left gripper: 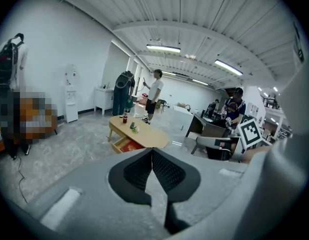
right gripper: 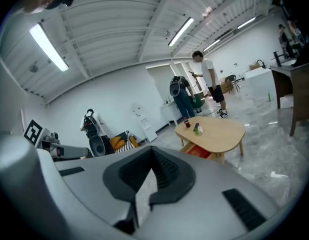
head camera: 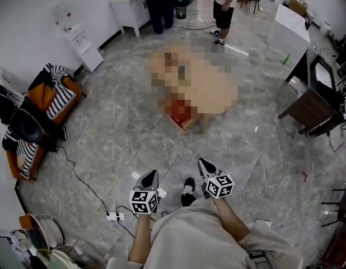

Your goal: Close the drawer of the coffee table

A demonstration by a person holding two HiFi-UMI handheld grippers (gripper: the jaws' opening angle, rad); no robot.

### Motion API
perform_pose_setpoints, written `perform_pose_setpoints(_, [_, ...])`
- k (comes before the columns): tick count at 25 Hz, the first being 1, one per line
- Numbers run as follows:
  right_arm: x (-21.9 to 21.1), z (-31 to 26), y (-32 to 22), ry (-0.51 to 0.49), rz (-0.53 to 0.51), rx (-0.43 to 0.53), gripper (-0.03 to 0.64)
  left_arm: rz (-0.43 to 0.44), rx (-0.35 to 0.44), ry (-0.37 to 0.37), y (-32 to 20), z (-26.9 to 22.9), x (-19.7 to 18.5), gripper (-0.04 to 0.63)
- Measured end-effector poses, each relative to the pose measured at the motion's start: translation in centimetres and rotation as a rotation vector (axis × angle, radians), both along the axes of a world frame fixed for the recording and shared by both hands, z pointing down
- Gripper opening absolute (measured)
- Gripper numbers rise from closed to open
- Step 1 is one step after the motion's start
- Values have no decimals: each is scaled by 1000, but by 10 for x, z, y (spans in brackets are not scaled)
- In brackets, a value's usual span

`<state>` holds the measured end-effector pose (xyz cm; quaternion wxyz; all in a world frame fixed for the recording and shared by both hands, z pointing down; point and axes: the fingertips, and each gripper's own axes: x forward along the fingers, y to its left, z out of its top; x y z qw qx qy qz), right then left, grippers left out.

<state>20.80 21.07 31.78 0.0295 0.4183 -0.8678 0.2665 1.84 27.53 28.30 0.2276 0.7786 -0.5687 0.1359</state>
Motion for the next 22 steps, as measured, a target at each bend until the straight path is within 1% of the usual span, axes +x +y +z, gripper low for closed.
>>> perform_pose_setpoints(2, [-3,-4,-20,-33,10,19,15,-2,-5,-14,-18,-1,-7,10])
perform_pose_setpoints(6, [-10,1,-58,-48,6,16,15,-14,-12,-30,-53,-1,-16,9])
perform_pose_setpoints(8, [-1,5,-76,-68,45,6,15,-13,-21,-40,-69,1,-14,9])
perform_pose_setpoints(11, [10,3,-101,-98,123,5,15,-14,-33,-63,-97,2,-23,9])
perform_pose_setpoints(15, [24,10,-128,-58,160,6,15,-19,-1,-46,-131,-6,-25,9])
perform_pose_setpoints(18, [31,23,-142,-49,175,-22,15,-13,6,-50,-140,-10,-29,9])
perform_pose_setpoints(22, [21,28,-152,-65,153,-37,15,-20,-18,-79,-136,-4,-52,9])
